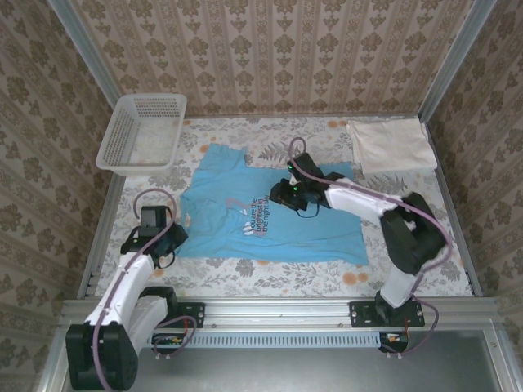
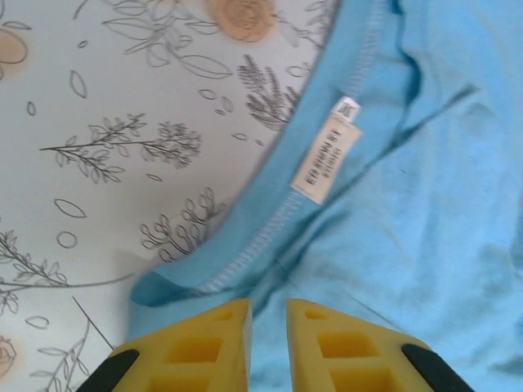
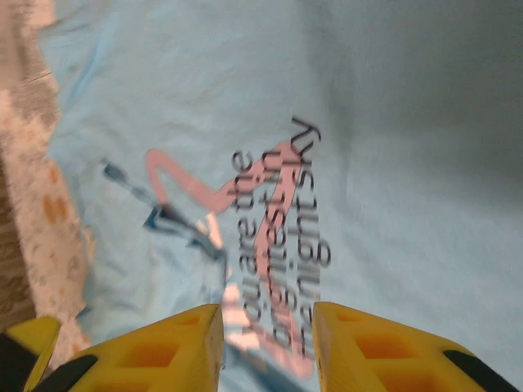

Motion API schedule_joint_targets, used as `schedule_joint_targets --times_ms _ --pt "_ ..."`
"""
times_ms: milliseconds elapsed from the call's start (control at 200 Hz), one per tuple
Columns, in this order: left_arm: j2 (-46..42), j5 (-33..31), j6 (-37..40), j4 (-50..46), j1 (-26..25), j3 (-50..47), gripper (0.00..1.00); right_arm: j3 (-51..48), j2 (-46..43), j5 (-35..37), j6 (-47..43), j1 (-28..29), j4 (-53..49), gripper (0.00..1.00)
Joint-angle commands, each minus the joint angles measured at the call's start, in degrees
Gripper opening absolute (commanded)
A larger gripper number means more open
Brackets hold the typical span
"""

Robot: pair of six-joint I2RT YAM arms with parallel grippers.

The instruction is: Fold and stack the t-shirts

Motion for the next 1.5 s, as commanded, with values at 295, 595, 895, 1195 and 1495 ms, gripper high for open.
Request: schedule_joint_targets --times_ms 295,595,895,1195,1495 --pt "14.4 -3.3 1.9 -5.4 -24.4 13.6 0.21 -29.0 -33.1 1.2 -2.6 -7.2 -7.6 0.45" --pt "24.0 -5.6 2.0 -3.1 -26.7 10.7 0.17 -31.9 -42.3 8.9 -8.2 -13.3 -25.3 0.46" --pt "23.6 -9.2 -0.3 -4.9 -23.6 7.2 0.19 -34.3 -33.8 12.7 -4.5 -16.0 -21.9 0.31" --pt "19.8 -8.7 -3.0 -10.0 -22.8 4.6 0.18 -36.2 -34.4 14.1 -1.3 -15.4 -25.3 0.30" --pt "14.9 -10.1 -7.0 -13.7 -26.0 2.1 0.17 -34.7 -35.4 12.4 -1.6 -12.9 -26.9 0.30"
